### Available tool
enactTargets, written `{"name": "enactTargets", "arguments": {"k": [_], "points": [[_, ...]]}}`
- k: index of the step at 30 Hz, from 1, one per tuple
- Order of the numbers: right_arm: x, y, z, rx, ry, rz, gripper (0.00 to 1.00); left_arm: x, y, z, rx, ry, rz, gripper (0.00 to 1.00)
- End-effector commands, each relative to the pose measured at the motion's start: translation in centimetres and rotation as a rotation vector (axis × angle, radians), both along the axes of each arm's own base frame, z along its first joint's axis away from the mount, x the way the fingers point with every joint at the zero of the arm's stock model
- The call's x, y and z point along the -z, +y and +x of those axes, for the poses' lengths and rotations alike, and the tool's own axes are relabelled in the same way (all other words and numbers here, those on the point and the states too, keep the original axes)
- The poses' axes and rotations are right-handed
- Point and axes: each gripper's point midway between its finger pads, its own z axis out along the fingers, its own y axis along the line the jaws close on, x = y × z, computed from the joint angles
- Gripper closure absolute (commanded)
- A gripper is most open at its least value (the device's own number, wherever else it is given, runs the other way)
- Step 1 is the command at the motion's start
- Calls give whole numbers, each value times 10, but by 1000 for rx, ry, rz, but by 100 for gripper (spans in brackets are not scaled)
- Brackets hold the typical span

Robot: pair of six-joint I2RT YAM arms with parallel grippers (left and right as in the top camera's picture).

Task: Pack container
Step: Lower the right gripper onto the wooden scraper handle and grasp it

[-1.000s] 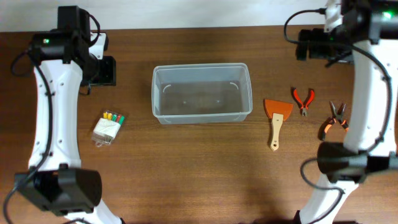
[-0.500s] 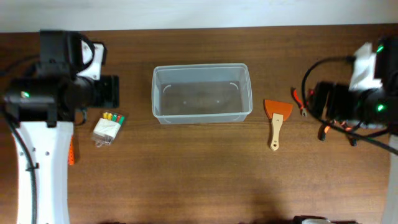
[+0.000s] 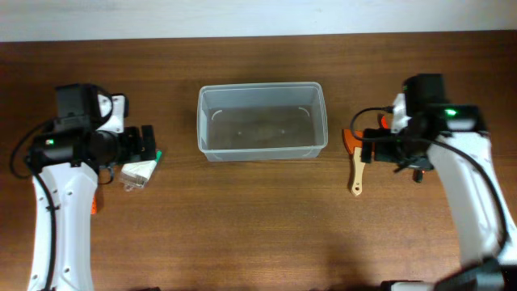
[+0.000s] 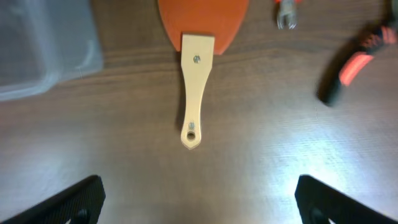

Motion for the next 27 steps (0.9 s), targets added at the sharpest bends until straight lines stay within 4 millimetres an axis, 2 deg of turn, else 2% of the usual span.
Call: {"name": "enactTargets", "arguments": {"k": [1,8,11,16,19,27], "points": [[35,1,4,3,64,-11,1,2,2,1,1,-2,-29,1],[98,1,16,6,153,-7,1,2,1,1,9,-2,-26,1],[116,1,14,23,194,-5,1,2,1,1,9,-2,-27,1],[132,1,13,80,216,0,0,2,1,1,9,-2,-27,1],[136,1,11,145,224,4,1,2,1,1,9,-2,-27,1],[141,2,4,184,244,6,4,2,1,1,9,-2,-27,1]]}}
